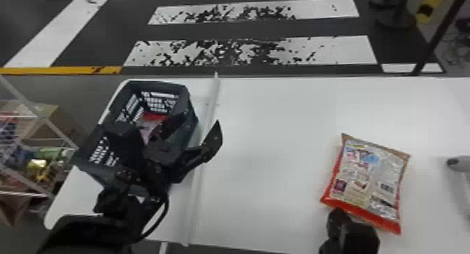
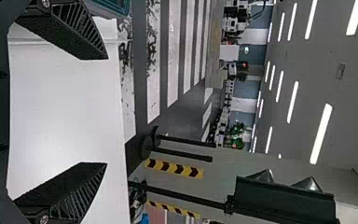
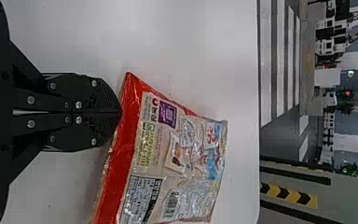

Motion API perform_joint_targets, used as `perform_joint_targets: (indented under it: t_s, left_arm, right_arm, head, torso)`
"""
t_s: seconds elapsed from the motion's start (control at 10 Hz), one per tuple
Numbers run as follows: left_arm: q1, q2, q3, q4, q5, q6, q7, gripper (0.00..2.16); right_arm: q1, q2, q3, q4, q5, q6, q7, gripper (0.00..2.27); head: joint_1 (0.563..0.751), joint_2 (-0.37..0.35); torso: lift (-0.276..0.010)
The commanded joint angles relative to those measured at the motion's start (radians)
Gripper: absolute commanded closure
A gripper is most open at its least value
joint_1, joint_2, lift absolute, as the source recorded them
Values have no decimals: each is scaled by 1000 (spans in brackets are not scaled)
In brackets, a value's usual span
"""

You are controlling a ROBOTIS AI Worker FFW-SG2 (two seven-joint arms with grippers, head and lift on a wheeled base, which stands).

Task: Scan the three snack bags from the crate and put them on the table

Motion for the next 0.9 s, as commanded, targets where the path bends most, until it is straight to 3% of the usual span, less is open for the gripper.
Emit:
perform_joint_targets:
  t_s: [0.0, 0.3, 0.8]
  left_arm:
    - [-6, -3, -11, 7, 0, 0, 0, 60]
    - [-4, 0, -19, 2, 0, 0, 0, 60]
    - [-1, 3, -22, -1, 0, 0, -2, 60]
  right_arm:
    - [16, -1, -33, -24, -7, 35, -17, 2246]
    - [24, -1, -40, -33, -7, 35, -43, 2246]
    - [47, -10, -66, -56, -4, 38, -58, 2246]
  head:
    - [695, 103]
    - [695, 50]
    - [695, 26]
  torso:
    - [-94]
    - [-94]
    - [-94]
